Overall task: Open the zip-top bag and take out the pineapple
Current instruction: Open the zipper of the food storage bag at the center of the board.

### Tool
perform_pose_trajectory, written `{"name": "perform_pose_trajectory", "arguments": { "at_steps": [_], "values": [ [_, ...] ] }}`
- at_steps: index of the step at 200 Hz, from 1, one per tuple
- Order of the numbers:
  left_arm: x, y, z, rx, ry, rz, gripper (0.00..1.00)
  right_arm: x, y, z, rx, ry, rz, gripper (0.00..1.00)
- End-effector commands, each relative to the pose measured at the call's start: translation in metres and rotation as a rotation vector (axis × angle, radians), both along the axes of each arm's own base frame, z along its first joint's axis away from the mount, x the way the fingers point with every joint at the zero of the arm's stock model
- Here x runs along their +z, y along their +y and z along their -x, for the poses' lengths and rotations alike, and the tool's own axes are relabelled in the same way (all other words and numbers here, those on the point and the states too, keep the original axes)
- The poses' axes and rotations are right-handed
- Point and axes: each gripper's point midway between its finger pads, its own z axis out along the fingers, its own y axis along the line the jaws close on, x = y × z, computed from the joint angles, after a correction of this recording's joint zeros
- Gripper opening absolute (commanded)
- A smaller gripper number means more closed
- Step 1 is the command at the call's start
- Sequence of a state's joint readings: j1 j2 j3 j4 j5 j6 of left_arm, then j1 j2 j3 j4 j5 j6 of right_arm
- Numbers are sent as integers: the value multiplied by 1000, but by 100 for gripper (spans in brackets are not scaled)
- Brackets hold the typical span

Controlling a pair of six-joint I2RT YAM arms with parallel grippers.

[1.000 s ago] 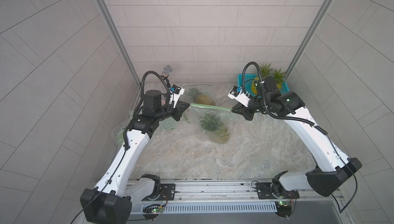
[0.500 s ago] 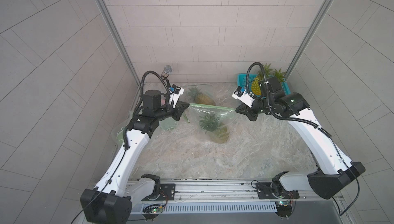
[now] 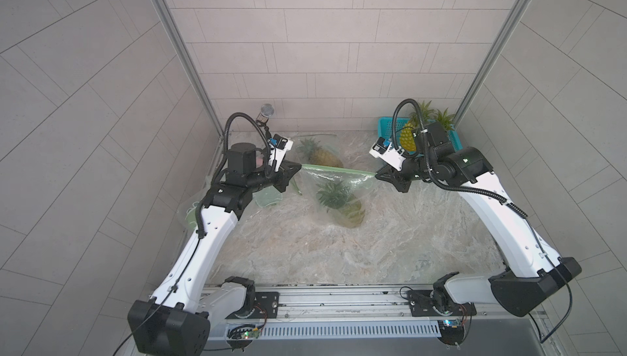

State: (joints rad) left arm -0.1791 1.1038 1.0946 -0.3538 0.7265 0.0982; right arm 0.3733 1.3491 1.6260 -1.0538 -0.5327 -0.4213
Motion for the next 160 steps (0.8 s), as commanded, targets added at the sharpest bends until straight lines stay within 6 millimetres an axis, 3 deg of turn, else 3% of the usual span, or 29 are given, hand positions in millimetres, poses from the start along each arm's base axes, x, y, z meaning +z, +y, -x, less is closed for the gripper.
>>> {"name": "perform_pose_trajectory", "arguments": {
  "at_steps": [1, 41, 71, 160],
  "values": [
    [29, 7, -3, 2, -123, 19, 0, -7, -17, 14, -18, 20, 47, 4],
    [37, -23, 11, -166, -158, 140, 0, -5, -9, 16, 14, 21, 5, 4],
    [33, -40, 22, -234, -155, 143, 0, -6, -5, 16, 23, 25, -18, 4],
    [22, -73, 38, -343, -120, 161, 0, -6, 0, 12, 28, 24, -46, 5]
  ]
}}
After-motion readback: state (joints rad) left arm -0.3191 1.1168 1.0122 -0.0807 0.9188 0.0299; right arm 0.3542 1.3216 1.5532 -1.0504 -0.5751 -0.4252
